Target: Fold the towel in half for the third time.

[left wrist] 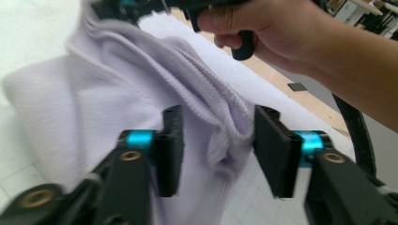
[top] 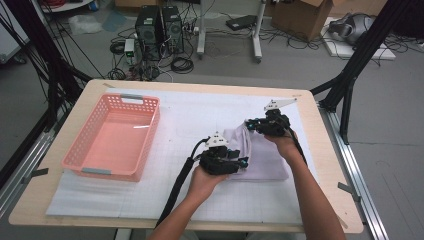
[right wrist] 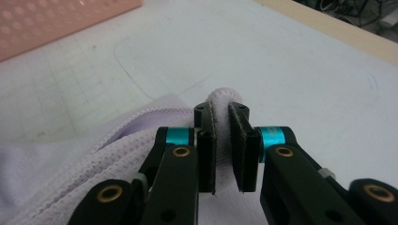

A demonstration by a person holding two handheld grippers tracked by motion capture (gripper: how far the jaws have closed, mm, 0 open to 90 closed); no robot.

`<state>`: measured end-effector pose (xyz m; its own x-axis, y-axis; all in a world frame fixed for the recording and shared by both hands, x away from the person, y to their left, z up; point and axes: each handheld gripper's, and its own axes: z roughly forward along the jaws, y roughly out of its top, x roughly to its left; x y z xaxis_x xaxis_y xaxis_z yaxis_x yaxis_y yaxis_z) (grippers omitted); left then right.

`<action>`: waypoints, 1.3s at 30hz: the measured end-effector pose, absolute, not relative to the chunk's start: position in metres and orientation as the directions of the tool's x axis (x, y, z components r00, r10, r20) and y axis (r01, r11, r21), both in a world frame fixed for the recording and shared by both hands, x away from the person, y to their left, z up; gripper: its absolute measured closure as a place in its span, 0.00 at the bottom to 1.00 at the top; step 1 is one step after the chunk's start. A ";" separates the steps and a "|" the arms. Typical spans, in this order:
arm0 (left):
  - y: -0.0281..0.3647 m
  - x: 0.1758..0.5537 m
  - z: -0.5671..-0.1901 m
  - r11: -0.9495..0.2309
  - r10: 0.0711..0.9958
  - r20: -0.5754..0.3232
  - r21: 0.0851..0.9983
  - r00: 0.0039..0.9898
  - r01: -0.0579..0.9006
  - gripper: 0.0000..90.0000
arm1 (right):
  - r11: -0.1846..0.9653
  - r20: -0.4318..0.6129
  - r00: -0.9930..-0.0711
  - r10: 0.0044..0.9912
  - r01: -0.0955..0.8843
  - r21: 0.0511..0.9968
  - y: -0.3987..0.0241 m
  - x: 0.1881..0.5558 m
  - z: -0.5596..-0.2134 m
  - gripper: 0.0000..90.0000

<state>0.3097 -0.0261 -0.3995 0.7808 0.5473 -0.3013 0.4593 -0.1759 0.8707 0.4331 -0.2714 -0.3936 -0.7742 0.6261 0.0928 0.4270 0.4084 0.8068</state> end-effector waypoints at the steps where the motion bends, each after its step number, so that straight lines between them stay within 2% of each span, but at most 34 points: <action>1: -0.024 0.309 -0.399 -0.176 0.550 -0.295 0.874 0.782 0.454 0.53 | 0.405 0.094 -0.768 0.634 0.433 0.805 -0.275 0.432 -0.396 0.91; 13: 0.023 0.306 -0.411 -0.173 0.622 -0.231 0.891 0.748 0.419 0.47 | 0.368 0.095 -0.700 0.707 0.479 0.797 -0.314 0.423 -0.411 0.89; 14: 0.027 0.305 -0.413 -0.176 0.627 -0.228 0.890 0.745 0.421 0.47 | 0.362 0.095 -0.692 0.715 0.483 0.797 -0.315 0.422 -0.411 0.87; 17: 0.037 0.303 -0.419 -0.183 0.645 -0.204 0.894 0.736 0.408 0.46 | 0.307 0.115 -0.645 0.755 0.504 0.807 -0.324 0.412 -0.408 0.68; 20: 0.050 0.302 -0.425 -0.170 0.663 -0.209 0.893 0.719 0.416 0.46 | 0.256 0.132 -0.606 0.784 0.510 0.821 -0.333 0.395 -0.400 0.60; 24: 0.065 0.299 -0.431 -0.154 0.682 -0.211 0.895 0.701 0.419 0.45 | 0.268 0.094 -0.584 0.806 0.502 0.822 -0.342 0.363 -0.396 0.58; 30: 0.079 0.297 -0.436 -0.142 0.686 -0.214 0.898 0.695 0.417 0.45 | 0.283 0.121 -0.611 0.782 0.521 0.805 -0.341 0.327 -0.412 0.56; 35: 0.086 0.295 -0.438 -0.112 0.688 -0.231 0.903 0.688 0.415 0.45 | 0.221 0.246 -0.634 0.733 0.564 0.796 -0.335 0.309 -0.432 0.53; 38: 0.089 0.293 -0.438 -0.102 0.688 -0.236 0.905 0.686 0.413 0.45 | 0.242 0.272 -0.644 0.715 0.593 0.768 -0.328 0.309 -0.437 0.52; 39: 0.090 0.293 -0.438 -0.096 0.690 -0.240 0.905 0.683 0.415 0.45 | 0.254 0.272 -0.643 0.716 0.603 0.756 -0.325 0.310 -0.439 0.55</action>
<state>0.2930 0.0900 -0.4380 0.6829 0.6901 -0.2395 0.4146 -0.0962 0.9049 0.3101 -0.3251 -0.4385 -0.6429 0.7159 0.2724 0.6034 0.2543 0.7558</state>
